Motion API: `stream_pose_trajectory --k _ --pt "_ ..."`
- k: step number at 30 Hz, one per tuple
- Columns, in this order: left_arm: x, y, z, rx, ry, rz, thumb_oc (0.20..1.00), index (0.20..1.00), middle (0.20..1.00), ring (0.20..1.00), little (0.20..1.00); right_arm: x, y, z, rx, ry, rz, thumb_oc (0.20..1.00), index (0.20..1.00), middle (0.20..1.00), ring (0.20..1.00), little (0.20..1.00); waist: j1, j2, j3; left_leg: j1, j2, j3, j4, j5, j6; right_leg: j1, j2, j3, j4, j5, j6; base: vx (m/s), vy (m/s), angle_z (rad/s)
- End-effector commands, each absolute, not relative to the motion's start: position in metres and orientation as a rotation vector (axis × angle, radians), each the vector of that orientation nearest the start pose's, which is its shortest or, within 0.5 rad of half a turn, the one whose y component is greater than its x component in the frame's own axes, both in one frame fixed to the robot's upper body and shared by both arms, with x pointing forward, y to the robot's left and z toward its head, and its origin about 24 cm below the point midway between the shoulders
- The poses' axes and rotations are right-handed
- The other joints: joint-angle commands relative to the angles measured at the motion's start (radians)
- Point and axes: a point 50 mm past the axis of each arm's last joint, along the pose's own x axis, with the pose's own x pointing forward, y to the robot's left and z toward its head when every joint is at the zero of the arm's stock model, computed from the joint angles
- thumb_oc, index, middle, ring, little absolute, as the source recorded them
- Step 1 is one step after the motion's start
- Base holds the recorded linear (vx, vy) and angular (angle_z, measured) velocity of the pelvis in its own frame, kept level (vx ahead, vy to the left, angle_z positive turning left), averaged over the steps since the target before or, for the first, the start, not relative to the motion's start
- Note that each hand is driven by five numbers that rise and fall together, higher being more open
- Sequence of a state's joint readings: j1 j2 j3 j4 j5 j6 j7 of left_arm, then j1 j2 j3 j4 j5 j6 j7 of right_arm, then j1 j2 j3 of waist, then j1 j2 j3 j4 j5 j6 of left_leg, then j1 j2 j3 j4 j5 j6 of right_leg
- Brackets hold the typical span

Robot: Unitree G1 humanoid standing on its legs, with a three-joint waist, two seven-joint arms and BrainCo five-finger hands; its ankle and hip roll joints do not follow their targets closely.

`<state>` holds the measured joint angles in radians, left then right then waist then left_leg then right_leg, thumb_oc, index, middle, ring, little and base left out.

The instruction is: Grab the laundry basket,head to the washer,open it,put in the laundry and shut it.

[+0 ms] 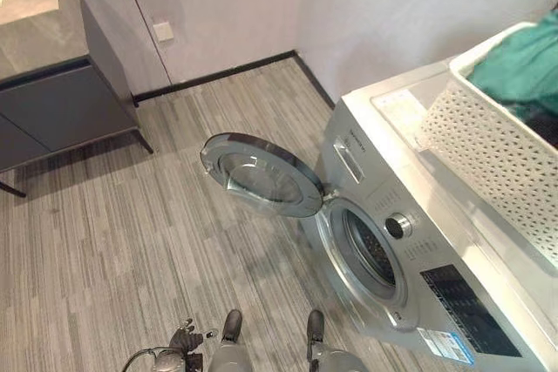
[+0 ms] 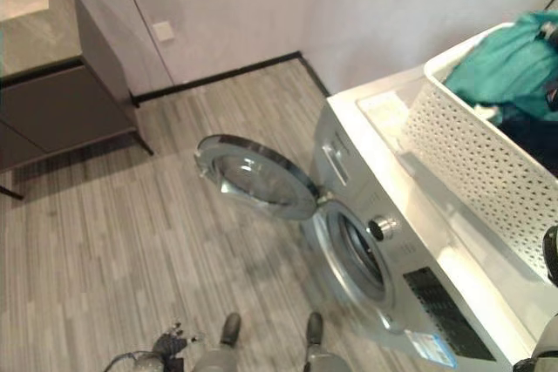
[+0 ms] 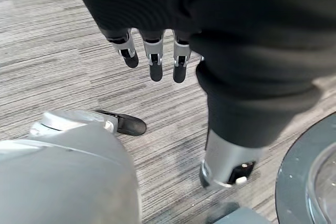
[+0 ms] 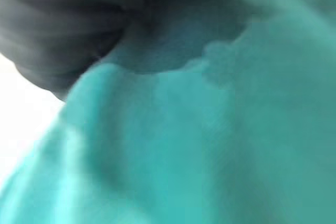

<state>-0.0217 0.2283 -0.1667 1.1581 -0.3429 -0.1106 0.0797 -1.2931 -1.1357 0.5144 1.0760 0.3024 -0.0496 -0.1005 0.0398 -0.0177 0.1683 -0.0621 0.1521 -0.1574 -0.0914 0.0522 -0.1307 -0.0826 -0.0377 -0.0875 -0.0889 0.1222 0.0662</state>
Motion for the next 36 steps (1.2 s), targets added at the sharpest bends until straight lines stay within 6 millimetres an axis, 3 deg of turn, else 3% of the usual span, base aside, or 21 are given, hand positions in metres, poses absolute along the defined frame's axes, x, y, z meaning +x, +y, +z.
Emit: stream_pose_trajectory --k 1,7,14,17,21,23,25,27,30,31,32,35,36 --pt "0.111 0.242 -0.152 0.154 1.065 0.285 1.0 1.0 1.0 1.0 1.0 0.293 -0.399 0.397 -0.625 -0.498 -0.895 0.2 0.2 0.2 0.2 0.2 0.016 -0.065 -0.097 0.067 0.034 0.009 0.004 -0.078 0.018 0.045 -0.062 0.046 0.042 -0.154 0.05 0.01 0.015 -0.06" --pt "0.103 0.24 -0.155 0.163 1.095 0.314 1.0 1.0 1.0 1.0 1.0 0.282 -0.388 0.42 -0.58 -0.665 -1.027 0.2 0.2 0.2 0.2 0.2 0.018 -0.057 -0.125 0.092 0.035 0.007 0.004 -0.09 0.025 0.064 -0.062 0.05 0.052 -0.165 0.05 0.01 0.014 -0.03" --pt "0.096 0.239 -0.158 0.18 1.12 0.318 1.0 1.0 1.0 1.0 1.0 0.275 -0.375 0.431 -0.572 -0.8 -1.031 0.2 0.2 0.2 0.2 0.2 0.014 -0.053 -0.136 0.106 0.034 0.007 0.005 -0.098 0.03 0.074 -0.063 0.062 0.046 -0.161 0.05 0.0 0.001 0.0" --pt "0.101 0.239 -0.156 0.189 1.103 0.319 1.0 1.0 1.0 1.0 1.0 0.269 -0.365 0.438 -0.589 -0.882 -1.012 0.2 0.2 0.2 0.2 0.2 0.009 -0.056 -0.131 0.107 0.04 0.017 0.018 -0.102 0.028 0.075 -0.061 0.069 0.045 -0.164 0.048 0.0 0.004 -0.02" --pt "0.116 0.237 -0.151 0.184 1.045 0.308 1.0 1.0 1.0 1.0 1.0 0.249 -0.356 0.445 -0.632 -1.019 -1.009 0.2 0.2 0.2 0.2 0.2 -0.008 -0.07 -0.107 0.051 0.045 0.016 0.131 -0.132 0.015 0.084 -0.066 0.071 0.048 -0.169 0.04 -0.04 -0.002 0.03" --pt "0.127 0.242 -0.145 0.192 0.986 0.314 1.0 1.0 1.0 1.0 1.0 0.246 -0.344 0.449 -0.636 -1.091 -0.969 0.2 0.2 0.2 0.2 0.2 0.003 -0.083 -0.091 0.021 0.046 -0.064 0.215 -0.131 0.002 0.077 -0.059 0.114 0.052 -0.166 0.036 -0.05 0.021 0.03" --pt "0.144 0.242 -0.135 0.182 0.892 0.305 1.0 1.0 1.0 1.0 1.0 0.24 -0.329 0.459 -0.629 -1.175 -0.907 0.2 0.2 0.2 0.2 0.2 0.015 -0.085 -0.068 -0.003 0.015 -0.242 0.285 -0.125 -0.004 0.046 -0.052 0.178 0.08 -0.162 0.039 -0.08 0.13 -0.17" --pt "0.152 0.241 -0.128 0.167 0.824 0.286 1.0 1.0 1.0 1.0 1.0 0.236 -0.319 0.466 -0.627 -1.219 -0.861 0.2 0.2 0.2 0.2 0.2 0.003 -0.079 -0.07 0.013 -0.001 -0.319 0.273 -0.173 -0.001 0.017 -0.053 0.212 0.104 -0.158 0.056 -0.05 0.223 -0.56" --pt "0.158 0.235 -0.119 0.15 0.751 0.227 1.0 1.0 1.0 1.0 1.0 0.237 -0.303 0.47 -0.649 -1.251 -0.798 0.2 0.2 0.2 0.2 0.2 -0.011 -0.065 -0.085 0.07 -0.015 -0.273 0.237 -0.263 0.031 -0.023 -0.084 0.261 0.142 -0.142 0.084 -0.02 0.277 -0.66" --pt "0.158 0.235 -0.119 0.149 0.752 0.227 1.0 1.0 1.0 1.0 1.0 0.237 -0.303 0.47 -0.65 -1.251 -0.798 0.2 0.2 0.2 0.2 0.2 -0.007 -0.065 -0.084 0.073 -0.014 -0.268 0.237 -0.264 0.031 -0.023 -0.082 0.265 0.143 -0.143 0.084 -0.1 0.361 -0.58" --pt "0.164 0.232 -0.112 0.162 0.699 0.183 1.0 1.0 1.0 1.0 1.0 0.242 -0.289 0.47 -0.658 -1.263 -0.729 0.2 0.2 0.2 0.2 0.2 -0.007 -0.067 -0.075 0.095 -0.048 -0.237 0.242 -0.296 0.056 -0.059 -0.097 0.313 0.166 -0.113 0.106 -0.14 0.332 -0.7" --pt "0.171 0.232 -0.097 0.185 0.613 0.128 1.0 1.0 1.0 1.0 1.0 0.25 -0.262 0.469 -0.628 -1.294 -0.59 0.2 0.2 0.2 0.2 0.2 -0.005 -0.078 -0.06 0.11 -0.108 -0.17 0.248 -0.319 0.093 -0.109 -0.13 0.375 0.143 -0.024 0.162 -0.22 0.347 -1.22" --pt "0.177 0.23 -0.087 0.2 0.56 0.091 1.0 1.0 1.0 1.0 1.0 0.256 -0.243 0.462 -0.616 -1.312 -0.495 0.2 0.2 0.2 0.2 0.2 -0.013 -0.078 -0.041 0.111 -0.141 -0.12 0.253 -0.321 0.115 -0.141 -0.153 0.386 0.126 0.051 0.184 -0.13 0.234 -1.42"
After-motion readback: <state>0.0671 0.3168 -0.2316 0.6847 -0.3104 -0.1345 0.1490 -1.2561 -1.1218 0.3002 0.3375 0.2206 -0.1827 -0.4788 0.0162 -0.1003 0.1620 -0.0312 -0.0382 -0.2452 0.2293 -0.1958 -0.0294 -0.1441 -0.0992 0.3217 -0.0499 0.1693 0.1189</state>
